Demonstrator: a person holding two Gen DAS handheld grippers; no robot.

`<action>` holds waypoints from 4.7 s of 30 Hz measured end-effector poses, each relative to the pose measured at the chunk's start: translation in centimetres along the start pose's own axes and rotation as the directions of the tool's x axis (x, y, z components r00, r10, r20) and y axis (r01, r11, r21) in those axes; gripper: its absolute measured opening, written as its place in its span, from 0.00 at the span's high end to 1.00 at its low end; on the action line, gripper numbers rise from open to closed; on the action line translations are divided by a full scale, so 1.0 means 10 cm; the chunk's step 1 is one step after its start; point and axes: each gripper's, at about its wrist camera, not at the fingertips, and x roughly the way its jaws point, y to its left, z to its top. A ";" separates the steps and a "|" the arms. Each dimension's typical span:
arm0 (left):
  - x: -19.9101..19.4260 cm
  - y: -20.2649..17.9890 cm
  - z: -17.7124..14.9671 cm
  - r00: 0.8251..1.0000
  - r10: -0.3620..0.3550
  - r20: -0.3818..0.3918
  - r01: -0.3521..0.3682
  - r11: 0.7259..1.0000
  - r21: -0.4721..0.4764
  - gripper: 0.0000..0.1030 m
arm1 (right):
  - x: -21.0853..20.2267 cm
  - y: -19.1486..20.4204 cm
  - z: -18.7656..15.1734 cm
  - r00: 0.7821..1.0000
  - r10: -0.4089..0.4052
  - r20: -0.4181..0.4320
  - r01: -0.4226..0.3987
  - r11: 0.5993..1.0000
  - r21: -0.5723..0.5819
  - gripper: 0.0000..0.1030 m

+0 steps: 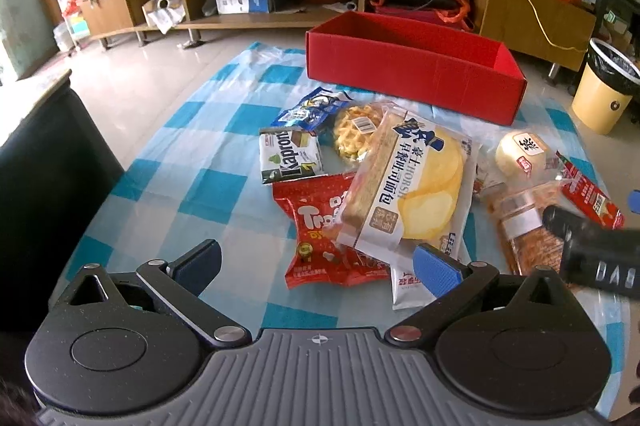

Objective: Organize snacks
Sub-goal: 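Move both tools over the snack pile toward the bread and spicy-strip bags, then grasp the yellow bread bag with left tool while right tool grasps orange spicy-strip bag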

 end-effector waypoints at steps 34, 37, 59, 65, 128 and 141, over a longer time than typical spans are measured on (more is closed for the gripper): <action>-0.06 -0.07 -0.06 1.000 -0.004 -0.004 0.004 0.999 0.040 0.00 | -0.11 0.02 -0.12 1.000 -0.002 0.007 0.002 1.000 0.026 0.01; -0.05 -0.07 -0.06 1.000 -0.003 -0.009 0.003 0.999 0.041 0.00 | -0.10 0.02 -0.12 1.000 0.000 0.005 0.000 1.000 0.024 0.01; -0.05 -0.10 -0.08 1.000 -0.013 -0.015 0.014 0.999 0.050 0.00 | -0.07 0.04 -0.13 1.000 -0.005 -0.013 0.005 1.000 0.019 0.01; -0.05 -0.11 -0.09 1.000 -0.016 -0.015 0.016 0.998 0.054 0.00 | -0.06 0.05 -0.14 1.000 -0.006 -0.017 0.006 1.000 0.018 0.01; 1.01 -0.41 0.59 0.967 -0.180 -0.178 0.204 0.971 0.128 0.00 | 0.82 0.07 -0.13 0.930 0.173 -0.324 -0.206 0.976 -0.070 0.01; 1.17 -0.64 0.31 0.972 -0.084 -0.221 0.158 0.927 0.341 0.00 | 0.79 -0.01 -0.09 0.937 0.159 -0.311 -0.183 0.982 -0.050 0.22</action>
